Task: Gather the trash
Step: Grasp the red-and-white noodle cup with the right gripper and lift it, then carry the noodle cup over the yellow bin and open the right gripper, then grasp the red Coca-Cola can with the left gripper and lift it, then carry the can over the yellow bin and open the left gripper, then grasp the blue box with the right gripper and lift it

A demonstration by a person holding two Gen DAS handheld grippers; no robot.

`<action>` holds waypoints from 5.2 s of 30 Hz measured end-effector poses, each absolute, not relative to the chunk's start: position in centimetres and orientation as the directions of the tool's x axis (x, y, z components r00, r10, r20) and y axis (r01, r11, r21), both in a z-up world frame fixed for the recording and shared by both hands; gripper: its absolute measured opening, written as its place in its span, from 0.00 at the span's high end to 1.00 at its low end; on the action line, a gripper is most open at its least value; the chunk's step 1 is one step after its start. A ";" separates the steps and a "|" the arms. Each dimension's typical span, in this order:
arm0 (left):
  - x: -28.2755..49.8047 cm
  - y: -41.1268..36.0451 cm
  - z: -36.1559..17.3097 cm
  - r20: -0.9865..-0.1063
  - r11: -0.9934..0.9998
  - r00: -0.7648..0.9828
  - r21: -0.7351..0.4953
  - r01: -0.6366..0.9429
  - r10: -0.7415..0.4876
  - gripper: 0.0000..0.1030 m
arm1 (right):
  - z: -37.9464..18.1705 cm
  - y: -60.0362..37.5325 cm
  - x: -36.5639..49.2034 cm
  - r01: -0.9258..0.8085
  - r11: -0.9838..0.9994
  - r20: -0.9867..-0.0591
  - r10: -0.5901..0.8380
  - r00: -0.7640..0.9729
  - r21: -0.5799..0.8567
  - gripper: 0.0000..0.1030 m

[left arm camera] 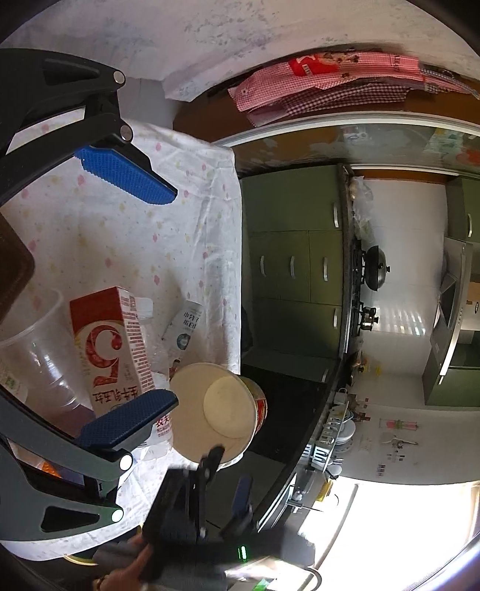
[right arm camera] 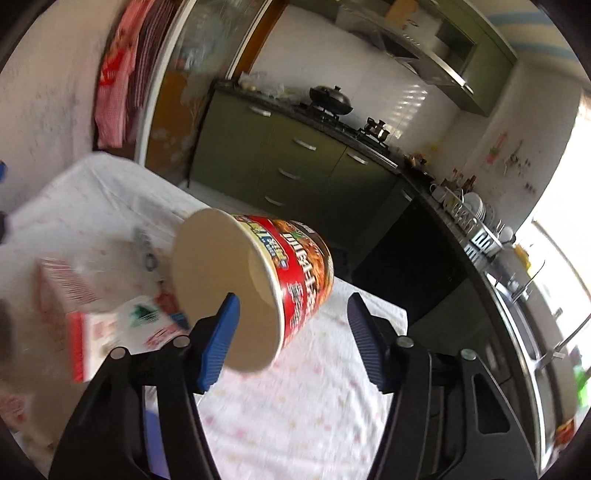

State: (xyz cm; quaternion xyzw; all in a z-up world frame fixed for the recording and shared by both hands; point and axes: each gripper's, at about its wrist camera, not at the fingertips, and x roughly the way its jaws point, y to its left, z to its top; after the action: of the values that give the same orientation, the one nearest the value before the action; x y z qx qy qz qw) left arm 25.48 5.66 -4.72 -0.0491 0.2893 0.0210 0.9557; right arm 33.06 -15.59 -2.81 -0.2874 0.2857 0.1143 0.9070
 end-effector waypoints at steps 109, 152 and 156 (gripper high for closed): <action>22.6 -38.5 -3.1 -0.868 0.628 0.294 -0.025 0.778 -0.399 0.57 | -8.7 -59.1 13.8 0.060 0.923 -0.869 0.334 0.366 0.380 0.61; 10.1 -5.2 -1.2 -0.696 0.970 0.694 -0.015 0.241 -0.184 0.06 | -3.6 -34.6 22.1 -0.354 0.856 -0.848 0.473 0.240 0.377 0.34; 8.1 -0.6 -2.4 -0.683 0.983 0.717 -0.003 0.183 -0.136 0.05 | -0.9 -26.8 24.2 -0.421 0.835 -0.855 0.472 0.215 0.355 0.20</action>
State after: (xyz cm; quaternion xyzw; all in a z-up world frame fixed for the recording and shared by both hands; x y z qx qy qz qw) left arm 8.14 -0.55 -2.38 0.0322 0.3660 -0.0860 0.9261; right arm 24.16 -26.80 -0.94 0.0230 0.5572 0.2867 0.7790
